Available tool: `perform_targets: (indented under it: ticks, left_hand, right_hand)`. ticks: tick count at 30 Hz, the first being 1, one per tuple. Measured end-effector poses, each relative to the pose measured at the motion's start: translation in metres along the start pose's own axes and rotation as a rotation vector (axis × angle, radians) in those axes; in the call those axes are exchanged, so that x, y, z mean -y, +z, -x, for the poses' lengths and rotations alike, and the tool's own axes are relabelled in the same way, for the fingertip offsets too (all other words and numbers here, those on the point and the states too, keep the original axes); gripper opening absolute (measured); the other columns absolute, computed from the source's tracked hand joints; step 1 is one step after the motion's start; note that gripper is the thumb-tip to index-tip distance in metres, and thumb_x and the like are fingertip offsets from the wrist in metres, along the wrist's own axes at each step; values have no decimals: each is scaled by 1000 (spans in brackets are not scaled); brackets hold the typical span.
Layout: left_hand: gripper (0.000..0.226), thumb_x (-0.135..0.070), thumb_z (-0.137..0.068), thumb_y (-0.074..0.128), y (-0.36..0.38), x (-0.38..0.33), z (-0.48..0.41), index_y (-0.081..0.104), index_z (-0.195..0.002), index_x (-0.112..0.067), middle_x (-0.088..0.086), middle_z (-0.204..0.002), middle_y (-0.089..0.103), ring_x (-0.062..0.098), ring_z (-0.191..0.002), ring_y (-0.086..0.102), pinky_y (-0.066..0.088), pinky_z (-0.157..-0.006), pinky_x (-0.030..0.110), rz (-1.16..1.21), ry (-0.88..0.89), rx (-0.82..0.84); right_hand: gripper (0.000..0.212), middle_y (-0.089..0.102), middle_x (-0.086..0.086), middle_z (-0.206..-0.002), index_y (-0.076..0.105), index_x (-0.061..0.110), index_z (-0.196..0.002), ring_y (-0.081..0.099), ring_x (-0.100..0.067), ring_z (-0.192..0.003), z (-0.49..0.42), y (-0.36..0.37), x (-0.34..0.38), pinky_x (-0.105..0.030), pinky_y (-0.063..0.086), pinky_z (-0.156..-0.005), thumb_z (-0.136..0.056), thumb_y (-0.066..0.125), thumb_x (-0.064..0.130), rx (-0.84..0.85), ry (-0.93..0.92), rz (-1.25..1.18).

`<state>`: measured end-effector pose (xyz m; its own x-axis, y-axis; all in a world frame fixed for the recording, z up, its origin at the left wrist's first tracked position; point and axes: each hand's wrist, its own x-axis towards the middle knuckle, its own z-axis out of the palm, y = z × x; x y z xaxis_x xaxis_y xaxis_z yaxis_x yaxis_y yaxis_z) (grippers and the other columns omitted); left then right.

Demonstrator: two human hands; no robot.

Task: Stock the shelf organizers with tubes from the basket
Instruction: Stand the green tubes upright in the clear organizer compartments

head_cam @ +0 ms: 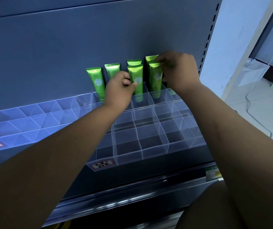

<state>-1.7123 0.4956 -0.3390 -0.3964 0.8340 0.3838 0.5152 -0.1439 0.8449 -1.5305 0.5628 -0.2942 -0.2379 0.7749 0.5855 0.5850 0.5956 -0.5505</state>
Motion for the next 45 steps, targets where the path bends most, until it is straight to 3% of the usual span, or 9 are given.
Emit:
perform_targets:
  ticks: [15, 20, 24, 28, 30, 32, 35, 40, 45]
  left_hand:
    - [13, -11, -90, 74, -2, -2, 2, 64, -97, -6, -1, -85, 63, 15, -84, 62, 56, -85, 33, -38, 6, -8]
    - [14, -14, -90, 75, -4, -5, 3, 64, -97, -9, -4, -85, 63, 16, -87, 64, 57, -88, 37, -59, -6, -21]
    - [34, -23, -91, 74, -7, -13, 8, 61, -119, -8, 1, -99, 63, 19, -93, 65, 56, -89, 35, -135, 32, -44]
    - [39, -30, -93, 70, -15, -26, 16, 60, -122, -7, 6, -112, 64, 23, -102, 62, 54, -90, 40, -271, 104, -67]
    - [36, -32, -95, 64, -27, -34, 28, 59, -121, -7, 8, -116, 64, 26, -107, 59, 51, -92, 43, -386, 184, -91]
    - [36, -35, -98, 55, -44, -39, 46, 59, -121, -8, 10, -122, 62, 29, -115, 53, 47, -98, 46, -578, 281, -120]
    - [50, -38, -101, 47, -78, -37, 77, 51, -140, -7, 12, -151, 47, 36, -145, 34, 30, -118, 52, -797, 305, -187]
    - [68, -53, -104, 32, -152, -31, 132, 36, -154, -9, 10, -166, 27, 32, -155, 15, 19, -124, 53, -1002, 117, -268]
    - [73, -59, -101, 31, -249, -31, 208, 35, -155, -9, 10, -166, 26, 31, -156, 16, 19, -124, 54, -1115, -69, -396]
  right_hand:
    - [39, 72, -5, -119, 73, 21, -120, 66, -31, -104, 1, -3, 2, -37, 54, -84, -89, 53, 10, 14, -108, 159]
    - [37, 69, -6, -114, 72, 21, -115, 65, -40, -86, 5, 0, 7, -36, 52, -64, -87, 50, 12, -28, -211, 370]
    - [27, 66, -6, -107, 69, 16, -103, 59, -38, -61, 20, 1, 18, -28, 30, -51, -84, 49, 15, -121, -220, 574]
    - [26, 65, -9, -98, 67, 13, -97, 59, -36, -70, 32, 2, 37, -29, 33, -51, -87, 45, 22, -205, -234, 564]
    - [32, 67, -9, -103, 67, 13, -107, 61, -36, -84, 38, 5, 49, -35, 43, -57, -91, 44, 28, -196, -249, 493]
    - [45, 66, -11, -122, 63, 12, -128, 60, -36, -109, 47, 10, 66, -45, 52, -81, -96, 41, 35, -133, -253, 421]
    - [59, 54, -12, -147, 50, 9, -146, 43, -35, -140, 66, 19, 100, -51, 38, -112, -100, 36, 44, -31, -256, 332]
    - [62, 35, -7, -162, 34, 14, -156, 24, -27, -153, 105, 38, 168, -47, 25, -122, -104, 29, 49, 200, -252, 231]
    - [61, 39, -4, -159, 34, 14, -156, 27, -24, -151, 153, 56, 258, -43, 27, -122, -105, 32, 48, 317, -355, 69]
